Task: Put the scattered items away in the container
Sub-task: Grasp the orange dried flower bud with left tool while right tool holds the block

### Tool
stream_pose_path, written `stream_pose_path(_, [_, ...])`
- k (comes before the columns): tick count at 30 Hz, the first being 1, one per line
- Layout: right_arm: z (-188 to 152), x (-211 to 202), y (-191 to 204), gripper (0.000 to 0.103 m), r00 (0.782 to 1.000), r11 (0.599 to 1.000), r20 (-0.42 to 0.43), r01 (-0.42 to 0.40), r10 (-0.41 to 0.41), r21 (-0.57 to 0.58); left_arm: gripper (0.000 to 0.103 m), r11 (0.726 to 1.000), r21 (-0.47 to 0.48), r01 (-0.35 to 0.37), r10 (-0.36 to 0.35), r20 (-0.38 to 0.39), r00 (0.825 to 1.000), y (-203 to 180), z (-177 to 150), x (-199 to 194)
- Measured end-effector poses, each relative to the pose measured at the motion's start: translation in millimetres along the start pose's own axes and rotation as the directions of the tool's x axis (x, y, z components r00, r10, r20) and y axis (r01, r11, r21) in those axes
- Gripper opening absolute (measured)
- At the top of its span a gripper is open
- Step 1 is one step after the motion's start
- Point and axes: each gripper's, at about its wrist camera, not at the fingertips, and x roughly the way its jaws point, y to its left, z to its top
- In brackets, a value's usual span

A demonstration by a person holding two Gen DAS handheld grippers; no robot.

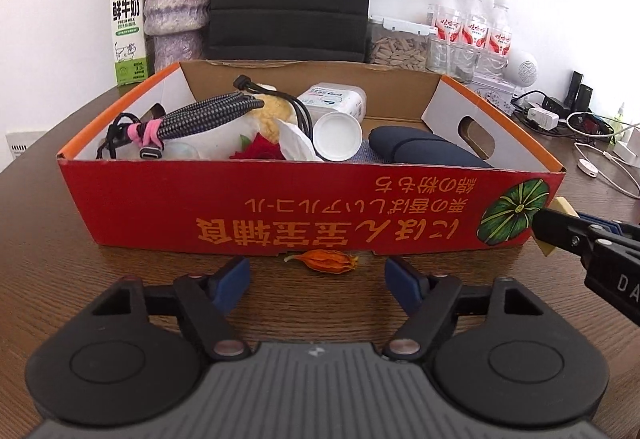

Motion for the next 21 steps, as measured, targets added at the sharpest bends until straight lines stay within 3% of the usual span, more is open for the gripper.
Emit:
stream_pose_path(6, [0.2, -2.4, 0.7, 0.010, 1.000, 1.000, 0.008, 0.003, -0.003, 0.003, 0.067, 1.000, -0.013, -0.021, 0.021, 0.003, 1.000, -2.8, 2.0, 2.4])
stream_pose_path(8, [0.0, -3.0, 2.1, 0.010, 1.000, 1.000, 0.011, 0.000, 0.000, -0.001, 0.058, 1.000, -0.009, -0.028, 0.029, 0.006, 1.000, -4.3, 2.1, 2.3])
stream_pose_path(10, [-0.1, -3.2, 4.0, 0.010, 1.000, 1.000, 0.011, -0.005, 0.005, -0.005, 0.043, 0.999, -0.003, -0.032, 0.032, 0.008, 0.999, -5.7, 2.1, 1.9])
stream_pose_path(16, [-0.8, -2.8, 3.4, 0.012, 1.000, 1.000, -0.007, -0.014, 0.014, -0.001, 0.042, 1.000, 0.009, -0.019, 0.018, 0.015, 1.000, -5.6, 0.2, -1.0])
stream_pose_path(18, [-0.2, -2.4, 0.4, 0.018, 1.000, 1.000, -0.024, -0.019, 0.019, 0.009, 0.042, 1.000, 0.005, -0.009, 0.009, 0.016, 1.000, -3.5, -0.4, -2.1])
stream_pose_path(20, [0.6, -2.4, -4.1, 0.046, 0.999, 0.999, -0.040, -0.029, 0.030, 0.025, 0.042, 1.000, 0.004, -0.001, 0.001, 0.018, 1.000, -1.3, -1.5, -3.4])
stream_pose_path(21, [0.2, -0.7, -5.8, 0.055, 0.998, 0.999, -0.059, -0.035, 0.037, 0.026, 0.042, 1.000, 0.006, 0.003, -0.003, 0.018, 1.000, -0.3, -2.1, -4.5])
